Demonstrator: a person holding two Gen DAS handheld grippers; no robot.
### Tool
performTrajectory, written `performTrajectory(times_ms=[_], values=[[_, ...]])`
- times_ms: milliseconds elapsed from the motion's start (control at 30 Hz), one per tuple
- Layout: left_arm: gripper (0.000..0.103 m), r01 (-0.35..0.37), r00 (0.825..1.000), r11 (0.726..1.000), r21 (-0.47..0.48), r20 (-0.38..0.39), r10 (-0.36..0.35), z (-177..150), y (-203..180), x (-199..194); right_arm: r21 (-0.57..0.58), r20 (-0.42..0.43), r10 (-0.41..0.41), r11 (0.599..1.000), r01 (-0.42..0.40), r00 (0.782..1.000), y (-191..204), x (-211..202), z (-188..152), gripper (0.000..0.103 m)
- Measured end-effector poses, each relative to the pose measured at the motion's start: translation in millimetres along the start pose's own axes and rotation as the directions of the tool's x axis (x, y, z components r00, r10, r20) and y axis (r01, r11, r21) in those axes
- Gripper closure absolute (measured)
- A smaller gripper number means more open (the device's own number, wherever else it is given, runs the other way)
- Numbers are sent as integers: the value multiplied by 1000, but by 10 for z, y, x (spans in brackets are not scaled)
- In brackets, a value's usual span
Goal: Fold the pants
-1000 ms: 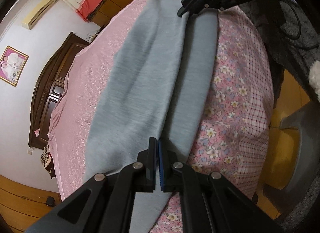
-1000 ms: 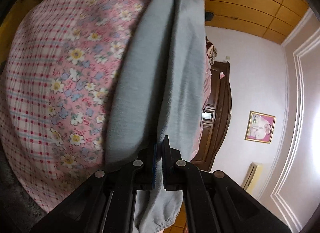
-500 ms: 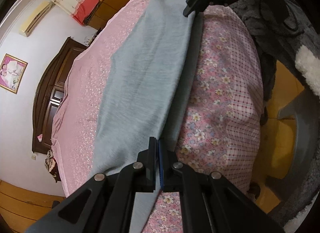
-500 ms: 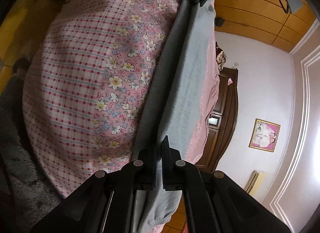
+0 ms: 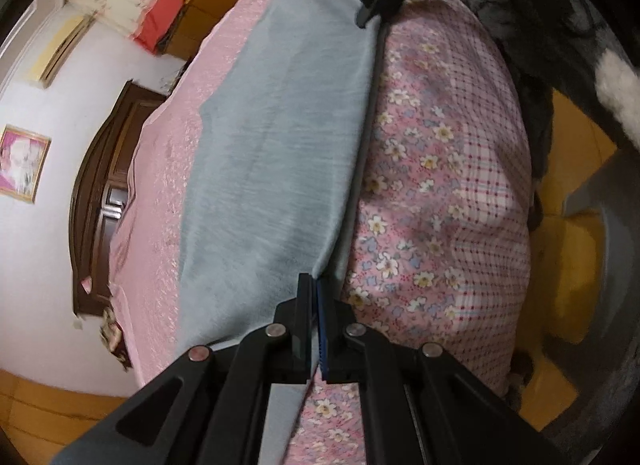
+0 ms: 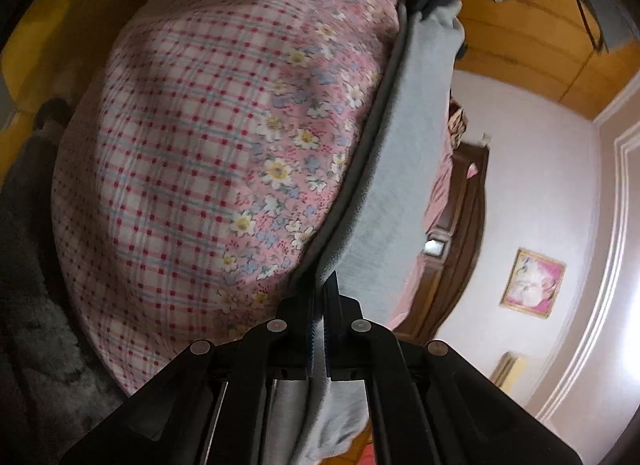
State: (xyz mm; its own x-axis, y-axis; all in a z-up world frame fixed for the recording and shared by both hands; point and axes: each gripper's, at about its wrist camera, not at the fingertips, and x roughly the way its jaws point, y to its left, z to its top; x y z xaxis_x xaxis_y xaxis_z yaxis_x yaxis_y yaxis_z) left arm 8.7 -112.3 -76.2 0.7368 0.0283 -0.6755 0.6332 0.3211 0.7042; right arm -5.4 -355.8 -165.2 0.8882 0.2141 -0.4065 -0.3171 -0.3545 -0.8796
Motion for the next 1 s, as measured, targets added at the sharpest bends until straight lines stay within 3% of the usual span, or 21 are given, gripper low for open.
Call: performTrajectory(times_ms=[133,200,267,333,367,467,533,600,633,667,700,733,767,833,900,933,1000], values=[[100,8,1000,999,-54,17,-7,-25,55,-6,-45,6,-36,998,36,999,14,-3,-7,98],[96,8,1000,995,-98,28,-6,-21,106,-31,-1,17,-19,1000,19,1000,21,-54,-20,98],[86,23,999,987,-156,29,-18,-22,161,-59,70,42,28,997,-31,999,-51,-124,-54,97],[61,65,998,973,-222,40,-58,-46,228,-130,117,86,75,990,-85,993,-166,-237,-102,97],[56,93,995,966,-243,48,-84,-57,269,-153,132,102,90,986,-103,991,-204,-290,-109,97],[54,193,981,928,-319,77,-178,-85,363,-240,240,197,203,939,-248,959,-405,-497,-146,94],[54,272,962,867,-418,133,-238,-46,502,-309,354,275,306,849,-392,912,-600,-555,-222,94],[54,354,935,790,-501,216,-282,12,682,-396,484,354,394,699,-527,848,-811,-506,-357,94],[54,386,921,754,-532,262,-287,57,797,-431,552,414,445,571,-608,794,-943,-434,-472,94],[53,400,914,730,-554,301,-273,110,901,-457,582,454,472,485,-653,755,-1025,-382,-536,94],[50,400,912,719,-569,321,-254,171,976,-458,618,490,473,404,-674,732,-1108,-342,-631,94],[49,391,914,710,-586,337,-225,266,1051,-450,672,519,445,315,-670,730,-1181,-316,-793,94],[49,379,917,704,-600,346,-199,357,1078,-436,702,534,422,262,-662,733,-1203,-317,-912,94],[49,361,922,690,-628,351,-162,547,1168,-264,779,541,356,129,-614,762,-1245,-308,-1258,94],[49,362,924,669,-649,344,-167,654,1123,-95,836,539,297,-75,-543,789,-1160,-311,-1739,94],[49,366,925,657,-659,337,-178,714,1068,55,847,530,283,-153,-508,799,-1160,-287,-1920,90],[49,362,929,653,-665,312,-197,736,953,225,836,517,238,-348,-425,822,-994,-289,-2377,81]])
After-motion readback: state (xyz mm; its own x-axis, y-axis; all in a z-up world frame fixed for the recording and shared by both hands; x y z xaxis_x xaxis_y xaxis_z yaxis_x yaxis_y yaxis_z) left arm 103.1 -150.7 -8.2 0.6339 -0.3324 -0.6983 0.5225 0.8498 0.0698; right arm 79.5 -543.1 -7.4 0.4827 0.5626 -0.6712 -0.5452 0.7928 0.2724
